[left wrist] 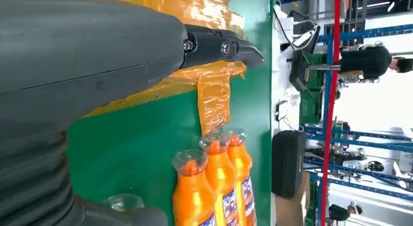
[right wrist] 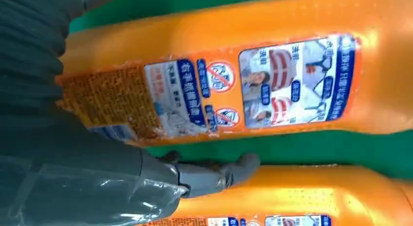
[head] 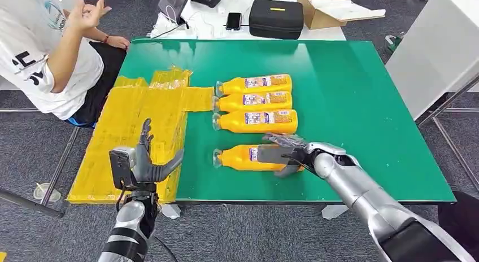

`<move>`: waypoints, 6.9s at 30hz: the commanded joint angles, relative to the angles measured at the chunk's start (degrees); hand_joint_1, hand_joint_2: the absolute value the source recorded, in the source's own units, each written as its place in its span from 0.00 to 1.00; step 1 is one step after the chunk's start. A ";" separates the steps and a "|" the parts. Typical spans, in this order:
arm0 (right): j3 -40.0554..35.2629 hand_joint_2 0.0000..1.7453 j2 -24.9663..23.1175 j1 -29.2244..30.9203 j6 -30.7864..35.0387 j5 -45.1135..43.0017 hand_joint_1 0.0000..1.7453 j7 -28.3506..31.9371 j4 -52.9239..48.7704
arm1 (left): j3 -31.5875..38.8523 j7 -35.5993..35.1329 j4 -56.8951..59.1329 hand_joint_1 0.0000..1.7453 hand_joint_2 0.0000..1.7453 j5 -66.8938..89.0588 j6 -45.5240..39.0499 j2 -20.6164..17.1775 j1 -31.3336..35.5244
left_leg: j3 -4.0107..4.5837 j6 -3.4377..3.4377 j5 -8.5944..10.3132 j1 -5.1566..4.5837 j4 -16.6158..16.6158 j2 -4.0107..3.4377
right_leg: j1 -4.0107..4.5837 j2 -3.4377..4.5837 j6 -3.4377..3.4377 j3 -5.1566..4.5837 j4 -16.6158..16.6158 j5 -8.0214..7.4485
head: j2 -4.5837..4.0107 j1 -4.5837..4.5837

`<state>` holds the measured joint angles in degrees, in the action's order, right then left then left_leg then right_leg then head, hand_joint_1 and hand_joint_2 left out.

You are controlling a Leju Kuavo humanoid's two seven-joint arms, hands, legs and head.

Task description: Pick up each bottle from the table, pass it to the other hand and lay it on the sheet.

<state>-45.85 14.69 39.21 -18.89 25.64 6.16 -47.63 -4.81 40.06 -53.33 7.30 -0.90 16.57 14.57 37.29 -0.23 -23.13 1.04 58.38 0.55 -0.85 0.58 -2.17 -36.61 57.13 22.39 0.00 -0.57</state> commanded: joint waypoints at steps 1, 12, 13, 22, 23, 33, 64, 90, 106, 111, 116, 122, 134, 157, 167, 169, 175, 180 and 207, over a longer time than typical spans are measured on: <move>-6.22 1.00 -2.08 2.27 0.44 0.15 0.00 -0.11 7.65 | -0.14 -0.06 5.40 0.00 1.00 -0.12 0.28 -0.52 2.89 | -0.20 0.03 -0.03 0.00 -0.05 -0.02 | 0.02 -0.04 0.06 0.20 -0.05 0.04 | 0.00 -0.02; -9.43 1.00 -5.72 0.41 3.81 2.50 0.67 -0.94 15.11 | -0.90 -0.13 7.04 0.00 1.00 -0.20 0.39 -0.43 3.68 | -0.54 0.03 -0.06 0.06 -0.12 0.01 | 0.09 -0.12 0.11 0.56 -0.16 0.07 | 0.00 0.00; -9.38 1.00 -5.36 0.10 4.39 2.64 0.98 -0.65 14.77 | -0.88 -0.16 6.98 0.00 1.00 -0.19 0.24 -0.50 3.61 | -0.54 0.03 -0.04 0.06 -0.11 0.05 | 0.09 -0.14 0.09 0.57 -0.15 0.06 | 0.02 0.00; 5.87 1.00 -1.16 -9.96 14.11 -5.23 1.00 7.38 -3.77 | -0.37 -0.06 3.86 0.00 1.00 -1.00 0.33 -0.65 1.88 | -0.82 0.05 -0.05 0.05 -0.09 0.17 | 0.08 -0.24 0.07 0.87 -0.15 0.06 | 0.00 -0.02; 10.35 1.00 -2.70 -13.35 17.13 -5.11 1.00 9.20 -7.81 | -0.10 -0.06 2.67 0.00 1.00 -1.52 0.46 -0.42 1.22 | -0.81 0.05 -0.06 0.04 -0.07 0.13 | 0.07 -0.20 0.06 0.84 -0.13 0.06 | 0.00 0.02; 28.75 1.00 -18.25 -25.50 37.80 -0.73 1.00 22.24 -29.56 | -0.48 -2.69 -6.94 0.00 1.00 -10.26 4.89 0.60 -1.88 | -0.47 0.05 -0.26 0.05 0.05 -0.15 | 0.09 0.08 0.11 0.43 0.10 0.16 | 0.00 -0.02; 24.82 1.00 -27.85 -22.65 43.37 3.87 1.00 32.50 -4.89 | -14.00 -6.86 -6.81 0.00 1.00 -13.00 18.01 -2.17 -0.41 | -0.42 0.11 -0.19 -0.09 -0.09 -0.13 | -0.06 0.04 0.09 0.40 -0.07 0.11 | 0.00 0.02; 15.46 1.00 -30.46 -18.31 47.82 11.23 1.00 29.65 12.30 | -16.81 -13.28 0.89 0.00 1.00 -28.59 30.55 -2.19 2.70 | -0.65 0.13 -0.28 -0.02 -0.07 -0.03 | 0.04 -0.14 0.16 0.65 -0.10 0.23 | 0.00 0.00; 16.28 1.00 -30.59 -19.31 45.65 7.85 1.00 29.20 8.88 | -20.54 -8.22 -1.69 0.00 1.00 -4.75 8.62 -2.48 2.94 | -0.35 0.11 -0.21 -0.06 -0.03 0.04 | -0.03 -0.15 0.09 0.36 -0.02 0.19 | 0.00 0.00; 15.44 1.00 -30.57 -18.98 45.41 7.87 1.00 29.05 9.22 | -17.33 -7.80 -2.02 0.40 1.00 -10.28 17.72 -1.14 1.88 | -0.35 0.12 -0.22 -0.08 -0.02 -0.01 | -0.05 -0.11 0.08 0.33 -0.01 0.19 | 0.00 0.00; 15.12 1.00 -30.79 -18.10 45.49 7.85 1.00 29.57 10.80 | -16.15 -14.68 1.00 1.00 1.00 -31.07 35.80 -1.34 1.46 | -0.29 0.11 -0.19 -0.09 -0.05 -0.05 | -0.07 -0.05 0.06 0.26 -0.03 0.15 | 0.00 0.02; 14.91 1.00 -30.81 -18.02 45.92 8.35 1.00 29.36 10.95 | -17.07 -16.00 1.88 1.00 1.00 -34.62 37.55 -1.59 1.69 | -0.50 0.14 -0.26 -0.06 -0.03 0.08 | -0.02 -0.24 0.12 0.48 -0.04 0.27 | 0.00 0.00; 15.85 1.00 -30.62 -18.40 46.61 8.47 1.00 28.78 9.69 | -20.43 -13.55 1.62 1.00 1.00 -31.18 33.55 -2.88 2.42 | -0.26 0.11 -0.18 -0.09 -0.03 0.03 | -0.07 -0.13 0.06 0.21 -0.01 0.17 | 0.00 0.00; 22.39 0.00 -25.88 -27.18 39.78 -4.06 0.00 27.24 -19.19 | 2.54 -7.92 -10.66 1.00 1.00 -22.93 7.68 -3.33 4.76 | -0.26 0.12 -0.20 -0.03 0.01 0.04 | 0.00 -0.17 0.08 0.24 0.01 0.18 | 0.00 0.02; 23.01 0.00 -26.16 -27.17 39.69 -4.84 0.00 27.96 -17.46 | 3.64 -8.25 -12.12 1.00 1.00 -24.02 7.95 -4.01 5.24 | -0.34 0.11 -0.22 -0.04 -0.02 -0.06 | -0.01 -0.06 0.09 0.30 -0.02 0.18 | 0.00 0.05; 23.01 0.00 -26.16 -27.17 39.69 -4.84 0.00 27.96 -17.46 | 3.64 -8.25 -12.12 1.00 1.00 -24.02 7.95 -4.01 5.24 | -0.25 0.10 -0.17 -0.07 -0.05 -0.07 | -0.05 -0.03 0.07 0.19 -0.01 0.13 | 0.00 0.00; 23.28 0.00 -26.37 -28.60 44.18 -7.59 0.00 33.22 -28.92 | -4.29 -5.28 5.67 1.00 1.00 23.46 -25.00 -11.12 16.58 | -0.37 0.10 -0.21 -0.04 0.03 0.04 | 0.00 -0.18 0.15 0.34 0.09 0.23 | 0.00 0.05; 21.53 0.00 -26.01 -25.70 41.63 -8.25 0.00 32.06 -25.89 | -14.03 -10.06 26.99 1.00 1.00 46.64 -28.90 -13.25 25.43 | -0.51 0.12 -0.01 -0.01 -0.10 0.31 | 0.03 -0.50 0.15 0.56 -0.07 0.18 | 0.00 0.02; 18.25 1.00 -27.67 -22.61 36.61 -8.29 0.00 32.67 -15.83 | -15.83 -9.42 35.48 1.00 1.00 49.59 -3.59 -16.24 27.48 | -0.21 0.08 -0.02 -0.08 -0.05 -0.15 | -0.06 0.01 0.03 0.17 0.00 0.04 | 0.00 0.02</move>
<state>-26.07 -13.20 13.47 18.21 17.44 38.69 -70.42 -17.57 30.67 -23.82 56.35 -5.99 2.25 39.05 37.26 -0.17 -23.07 0.93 58.34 0.56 -0.95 0.50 -2.20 -36.60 57.17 22.40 0.00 -0.55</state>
